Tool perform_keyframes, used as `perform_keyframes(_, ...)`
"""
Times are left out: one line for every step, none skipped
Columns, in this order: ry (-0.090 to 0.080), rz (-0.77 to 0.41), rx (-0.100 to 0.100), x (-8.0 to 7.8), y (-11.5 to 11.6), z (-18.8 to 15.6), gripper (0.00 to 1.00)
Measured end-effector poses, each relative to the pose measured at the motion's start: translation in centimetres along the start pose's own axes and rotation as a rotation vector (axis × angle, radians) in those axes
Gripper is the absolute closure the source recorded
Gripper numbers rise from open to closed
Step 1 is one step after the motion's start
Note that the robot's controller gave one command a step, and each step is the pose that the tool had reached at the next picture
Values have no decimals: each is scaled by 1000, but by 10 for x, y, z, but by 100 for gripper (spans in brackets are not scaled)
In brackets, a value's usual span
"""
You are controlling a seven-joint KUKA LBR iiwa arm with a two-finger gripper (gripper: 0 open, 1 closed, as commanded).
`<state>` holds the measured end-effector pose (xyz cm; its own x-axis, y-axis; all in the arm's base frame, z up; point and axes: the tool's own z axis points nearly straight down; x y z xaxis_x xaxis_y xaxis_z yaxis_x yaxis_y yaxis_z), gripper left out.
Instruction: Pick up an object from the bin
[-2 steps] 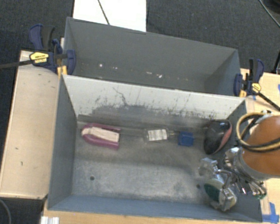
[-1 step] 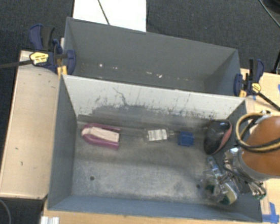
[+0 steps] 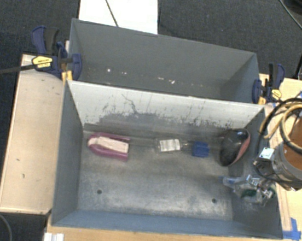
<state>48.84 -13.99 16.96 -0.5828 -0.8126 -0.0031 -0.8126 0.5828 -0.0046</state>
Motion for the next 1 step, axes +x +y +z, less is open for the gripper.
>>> perform_keyframes(-1, 8, 2, -20, -7, -51, 100)
